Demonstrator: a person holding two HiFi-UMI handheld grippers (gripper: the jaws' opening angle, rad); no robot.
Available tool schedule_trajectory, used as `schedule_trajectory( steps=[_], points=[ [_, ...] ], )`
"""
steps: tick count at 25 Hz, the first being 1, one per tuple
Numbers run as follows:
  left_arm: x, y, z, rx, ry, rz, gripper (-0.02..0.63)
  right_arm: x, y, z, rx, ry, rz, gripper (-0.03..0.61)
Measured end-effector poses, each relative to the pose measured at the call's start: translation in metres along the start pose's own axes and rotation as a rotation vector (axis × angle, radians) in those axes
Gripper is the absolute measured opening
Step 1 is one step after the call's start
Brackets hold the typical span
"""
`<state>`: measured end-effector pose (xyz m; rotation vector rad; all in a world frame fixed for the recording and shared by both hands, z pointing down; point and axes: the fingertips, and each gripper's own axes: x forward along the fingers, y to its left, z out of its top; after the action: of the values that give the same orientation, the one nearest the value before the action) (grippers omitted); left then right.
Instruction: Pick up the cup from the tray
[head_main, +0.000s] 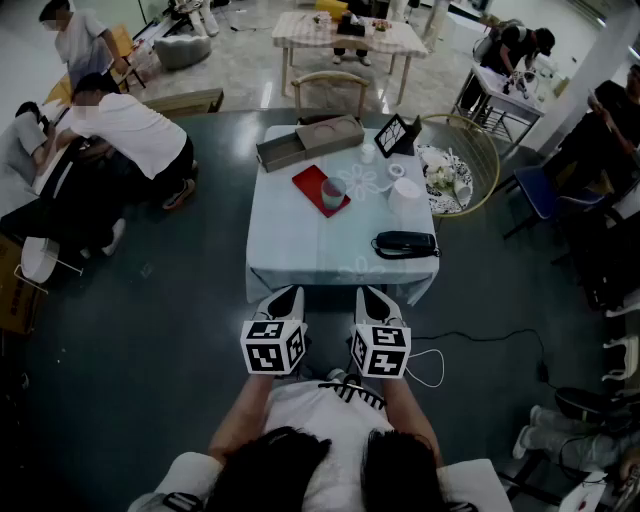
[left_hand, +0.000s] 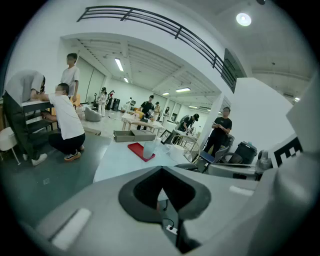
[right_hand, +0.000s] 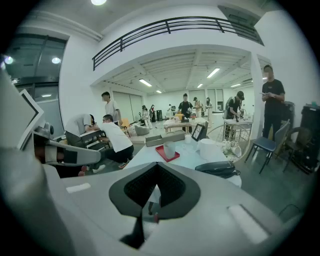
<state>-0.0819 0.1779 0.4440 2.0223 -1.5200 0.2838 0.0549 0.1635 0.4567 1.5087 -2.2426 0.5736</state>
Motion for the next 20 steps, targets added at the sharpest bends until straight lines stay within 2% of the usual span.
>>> schedule_trajectory(
  steps=[13, 18, 20],
  points=[
    [0.001, 0.010, 0.002, 0.008, -0.001, 0.002, 0.000, 0.006, 0.008, 0.001, -0.015, -0.004, -0.015, 0.025],
    [0.003, 0.018, 0.005, 0.003, -0.002, 0.001, 0.000, 0.013, 0.022, 0.003, -0.010, 0.007, 0.061, 0.026],
    [0.004, 0.024, 0.006, 0.007, 0.008, 0.008, 0.000, 0.017, 0.027, 0.002, 0.003, 0.012, 0.077, 0.061]
  ],
)
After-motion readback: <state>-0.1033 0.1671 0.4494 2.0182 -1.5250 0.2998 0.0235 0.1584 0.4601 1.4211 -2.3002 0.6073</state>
